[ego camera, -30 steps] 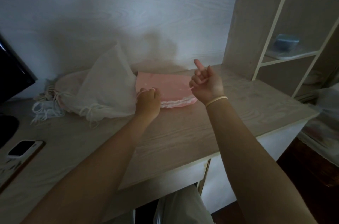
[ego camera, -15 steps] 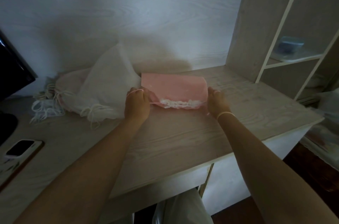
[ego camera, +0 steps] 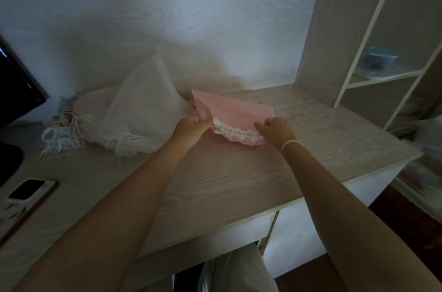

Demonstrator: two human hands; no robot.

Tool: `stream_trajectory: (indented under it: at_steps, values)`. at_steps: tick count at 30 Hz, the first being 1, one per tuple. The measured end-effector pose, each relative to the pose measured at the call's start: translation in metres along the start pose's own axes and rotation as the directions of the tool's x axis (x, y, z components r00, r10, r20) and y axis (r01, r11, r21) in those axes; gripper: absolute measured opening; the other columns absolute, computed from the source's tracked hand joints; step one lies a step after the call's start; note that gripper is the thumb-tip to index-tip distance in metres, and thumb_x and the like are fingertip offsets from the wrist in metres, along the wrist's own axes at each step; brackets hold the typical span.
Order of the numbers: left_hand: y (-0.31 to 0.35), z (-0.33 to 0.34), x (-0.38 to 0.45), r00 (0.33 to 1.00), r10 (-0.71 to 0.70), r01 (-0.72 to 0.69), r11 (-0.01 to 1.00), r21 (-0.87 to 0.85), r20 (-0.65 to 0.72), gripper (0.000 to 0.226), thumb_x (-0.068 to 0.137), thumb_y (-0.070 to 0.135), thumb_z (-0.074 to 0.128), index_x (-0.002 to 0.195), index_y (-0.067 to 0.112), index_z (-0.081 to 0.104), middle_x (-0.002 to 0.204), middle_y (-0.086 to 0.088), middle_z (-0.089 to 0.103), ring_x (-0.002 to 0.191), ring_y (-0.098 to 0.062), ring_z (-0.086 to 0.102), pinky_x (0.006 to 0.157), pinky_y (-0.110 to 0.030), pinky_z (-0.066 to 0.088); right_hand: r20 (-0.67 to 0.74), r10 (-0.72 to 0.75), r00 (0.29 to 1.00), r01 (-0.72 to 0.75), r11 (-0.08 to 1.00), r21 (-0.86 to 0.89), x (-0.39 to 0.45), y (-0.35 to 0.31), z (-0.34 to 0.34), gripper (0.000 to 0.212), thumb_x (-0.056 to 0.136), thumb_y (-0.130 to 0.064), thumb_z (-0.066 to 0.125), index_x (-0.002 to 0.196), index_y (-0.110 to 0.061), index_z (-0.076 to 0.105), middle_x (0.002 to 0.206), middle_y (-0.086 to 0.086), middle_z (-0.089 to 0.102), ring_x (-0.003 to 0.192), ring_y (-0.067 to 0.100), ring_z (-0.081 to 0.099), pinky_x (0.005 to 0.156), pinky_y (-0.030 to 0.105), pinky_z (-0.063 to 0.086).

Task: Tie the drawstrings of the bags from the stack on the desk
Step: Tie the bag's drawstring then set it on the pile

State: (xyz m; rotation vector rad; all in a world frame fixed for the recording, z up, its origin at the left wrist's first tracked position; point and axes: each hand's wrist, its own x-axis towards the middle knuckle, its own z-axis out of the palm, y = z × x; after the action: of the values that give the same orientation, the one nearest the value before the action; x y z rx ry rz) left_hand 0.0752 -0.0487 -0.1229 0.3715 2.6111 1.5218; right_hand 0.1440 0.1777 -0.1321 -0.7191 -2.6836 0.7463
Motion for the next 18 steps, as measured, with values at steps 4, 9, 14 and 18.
stream_trajectory:
  at_steps: [4,9,14,18]
  values:
    - [-0.009,0.001,-0.003,1.0,0.012,-0.011,1.0,-0.025,0.016,0.041,0.083,0.05,0.066,0.084,0.01,0.059,0.077,-0.005,0.054,0.073,-0.02,0.052,0.065,-0.031,0.037,0.018,0.055,0.998,-0.058,0.952,0.301,-0.001,-0.001,-0.004,0.044,0.083,-0.044,0.067,0.057,-0.015,0.048,0.057,0.001,0.047,0.062,0.019,0.048,0.065,0.027,0.036]
    - [-0.014,0.005,-0.005,0.991,0.051,-0.029,0.984,0.175,-0.124,0.041,0.089,0.027,0.062,0.059,0.015,0.037,0.061,0.0,0.04,0.067,-0.024,0.042,0.058,-0.033,0.026,-0.133,0.097,0.986,-0.071,0.98,0.187,-0.004,-0.006,0.001,0.032,0.086,-0.023,0.057,0.057,-0.011,0.053,0.059,0.01,0.05,0.063,0.026,0.051,0.059,0.025,0.033]
    - [-0.026,-0.011,-0.004,0.966,0.058,0.032,0.939,0.342,-0.25,0.034,0.091,0.027,0.056,0.064,0.011,0.045,0.072,-0.01,0.054,0.075,-0.03,0.053,0.062,-0.031,0.033,-0.187,0.185,0.965,-0.171,0.981,0.087,-0.008,0.011,0.002,0.023,0.085,-0.023,0.052,0.084,-0.006,0.068,0.095,0.018,0.068,0.09,0.034,0.064,0.07,0.028,0.041]
    - [-0.023,-0.015,-0.007,0.961,0.117,-0.01,0.92,0.391,-0.25,0.032,0.087,0.034,0.058,0.067,0.009,0.051,0.072,-0.01,0.056,0.069,-0.028,0.05,0.059,-0.032,0.036,-0.185,0.101,0.978,-0.09,0.994,0.069,-0.006,0.006,-0.004,0.02,0.086,-0.018,0.051,0.086,-0.005,0.067,0.094,0.021,0.067,0.089,0.036,0.063,0.074,0.031,0.046]
